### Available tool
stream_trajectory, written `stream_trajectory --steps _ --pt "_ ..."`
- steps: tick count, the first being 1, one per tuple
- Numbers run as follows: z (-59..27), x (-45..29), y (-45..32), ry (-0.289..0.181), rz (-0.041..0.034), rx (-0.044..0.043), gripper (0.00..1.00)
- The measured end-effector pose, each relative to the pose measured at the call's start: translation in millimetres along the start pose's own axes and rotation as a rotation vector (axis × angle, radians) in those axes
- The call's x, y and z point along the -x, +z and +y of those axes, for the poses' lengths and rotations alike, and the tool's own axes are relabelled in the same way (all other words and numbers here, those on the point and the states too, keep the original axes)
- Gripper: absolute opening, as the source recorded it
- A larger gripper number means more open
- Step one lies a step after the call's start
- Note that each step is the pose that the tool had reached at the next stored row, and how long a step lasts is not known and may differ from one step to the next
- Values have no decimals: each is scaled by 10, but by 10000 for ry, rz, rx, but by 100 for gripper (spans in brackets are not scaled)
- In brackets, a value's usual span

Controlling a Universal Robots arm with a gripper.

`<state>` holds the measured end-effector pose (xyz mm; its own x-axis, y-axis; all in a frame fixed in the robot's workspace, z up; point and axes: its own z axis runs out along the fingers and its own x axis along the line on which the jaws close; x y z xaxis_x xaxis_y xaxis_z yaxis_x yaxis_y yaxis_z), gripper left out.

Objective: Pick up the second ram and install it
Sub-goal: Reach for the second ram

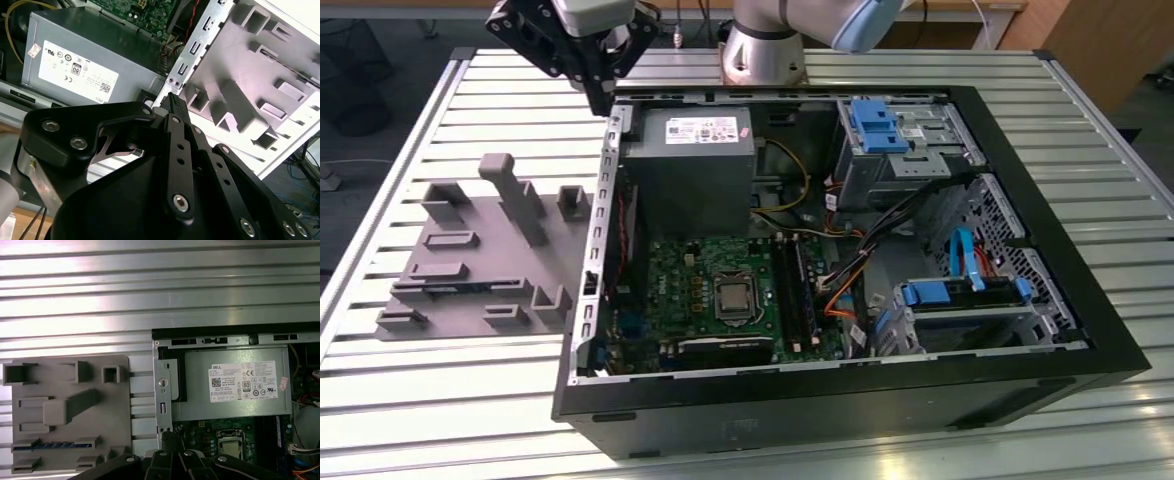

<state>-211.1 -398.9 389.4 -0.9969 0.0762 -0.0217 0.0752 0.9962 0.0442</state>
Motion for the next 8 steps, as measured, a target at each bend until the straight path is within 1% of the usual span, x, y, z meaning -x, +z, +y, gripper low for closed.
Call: stream_trajectory --steps 8 --pt "-7 -88 -1 0 0 0 11"
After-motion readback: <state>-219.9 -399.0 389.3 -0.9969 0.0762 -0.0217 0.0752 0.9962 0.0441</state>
